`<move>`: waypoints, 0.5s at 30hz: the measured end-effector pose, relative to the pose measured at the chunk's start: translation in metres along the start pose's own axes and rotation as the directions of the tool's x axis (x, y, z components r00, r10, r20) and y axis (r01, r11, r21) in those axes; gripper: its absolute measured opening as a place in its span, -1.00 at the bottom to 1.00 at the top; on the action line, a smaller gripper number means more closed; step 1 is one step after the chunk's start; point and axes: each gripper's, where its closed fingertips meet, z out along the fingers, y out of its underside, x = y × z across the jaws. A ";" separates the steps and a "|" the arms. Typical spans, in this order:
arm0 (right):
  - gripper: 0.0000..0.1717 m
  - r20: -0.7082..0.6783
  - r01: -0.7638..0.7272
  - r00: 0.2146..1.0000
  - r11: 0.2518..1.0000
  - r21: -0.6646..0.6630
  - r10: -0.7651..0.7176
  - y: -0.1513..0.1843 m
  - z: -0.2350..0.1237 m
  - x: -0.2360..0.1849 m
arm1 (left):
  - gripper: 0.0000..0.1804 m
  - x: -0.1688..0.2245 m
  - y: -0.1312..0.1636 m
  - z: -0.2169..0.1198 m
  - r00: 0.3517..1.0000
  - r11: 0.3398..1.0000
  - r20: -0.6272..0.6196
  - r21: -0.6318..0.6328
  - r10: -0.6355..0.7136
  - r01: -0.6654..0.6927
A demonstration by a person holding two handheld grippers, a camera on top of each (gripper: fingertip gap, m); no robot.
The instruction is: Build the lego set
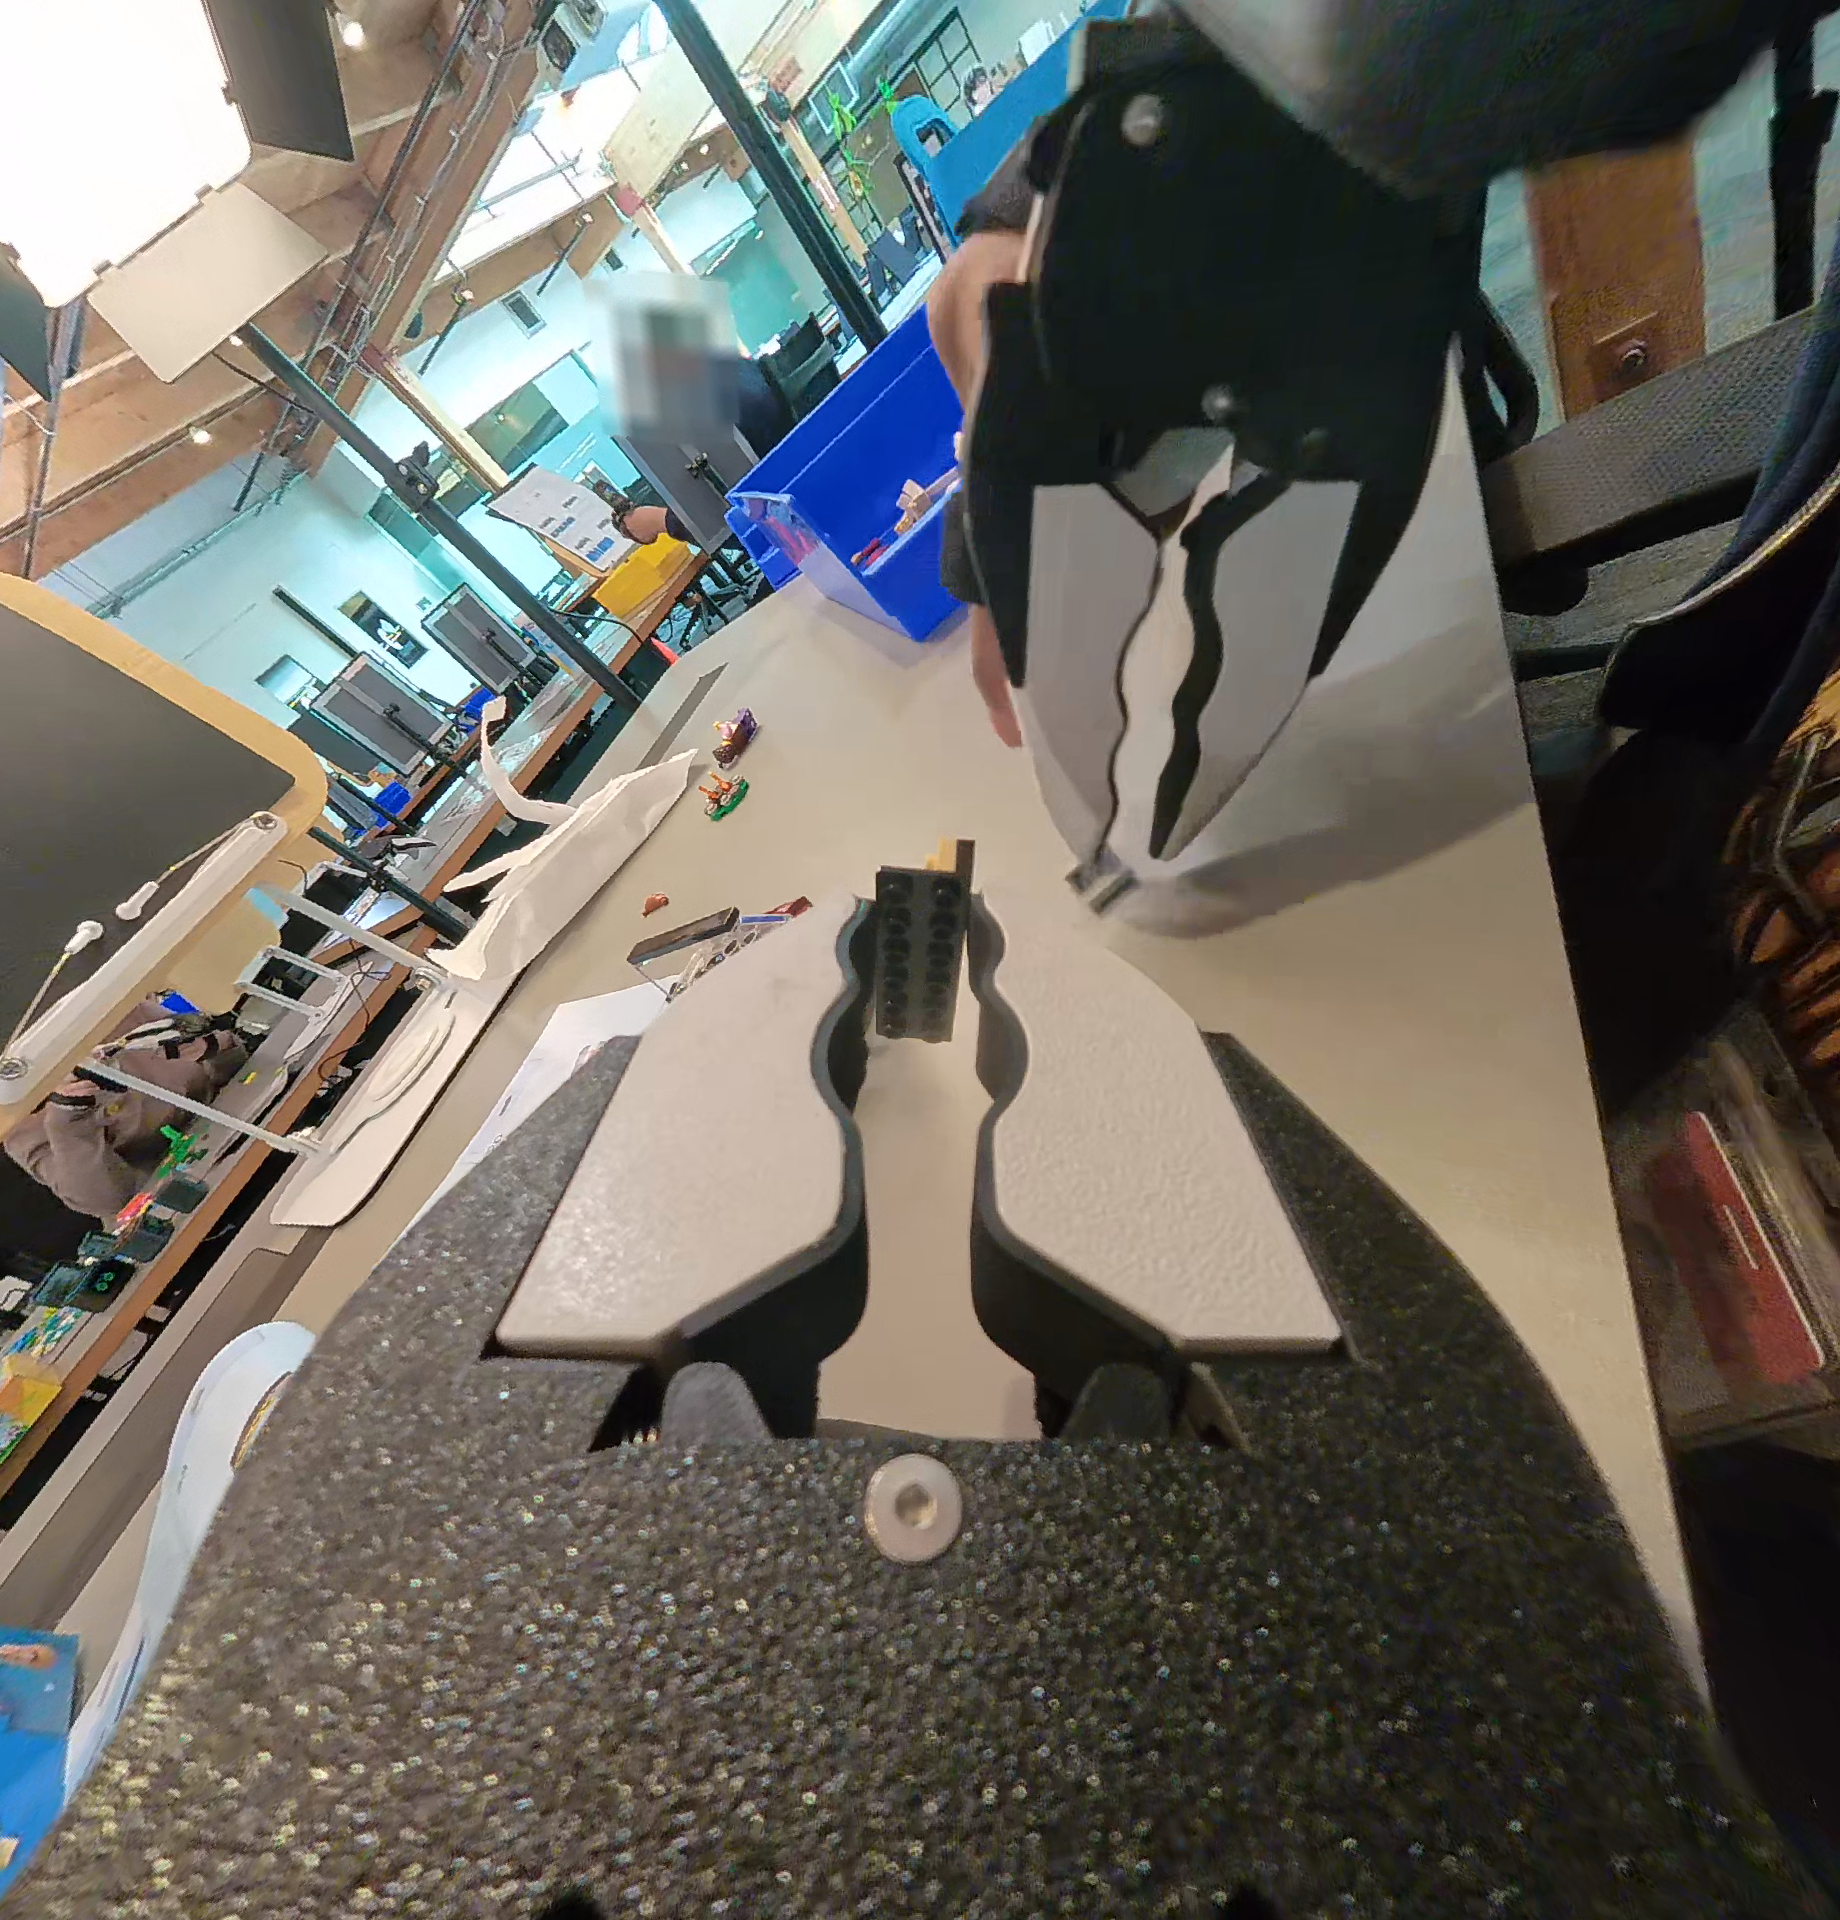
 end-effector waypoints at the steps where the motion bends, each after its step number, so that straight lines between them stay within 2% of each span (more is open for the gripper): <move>1: -0.80 0.007 -0.069 0.998 0.997 0.023 0.069 0.002 -0.002 0.003 | -0.82 0.000 0.000 0.000 1.000 1.000 0.002 0.002 0.001 -0.001; 4: -0.77 0.061 -0.257 0.966 0.963 0.085 0.252 0.014 -0.003 0.008 | -0.82 0.000 0.000 0.000 1.000 1.000 -0.002 -0.002 0.003 -0.003; 6: -0.78 0.134 -0.335 0.939 0.931 0.141 0.318 0.015 -0.002 0.004 | -0.82 0.001 0.001 0.001 1.000 1.000 -0.007 -0.006 0.004 -0.004; 10: -0.81 0.222 -0.388 0.914 0.892 0.232 0.340 0.011 0.001 -0.004 | -0.82 0.001 0.001 0.002 1.000 1.000 -0.008 -0.010 0.005 -0.005; 15: -0.76 0.203 -0.403 0.909 0.893 0.199 0.364 0.007 0.007 -0.003 | -0.82 0.000 0.002 0.003 1.000 1.000 -0.003 -0.011 0.004 -0.004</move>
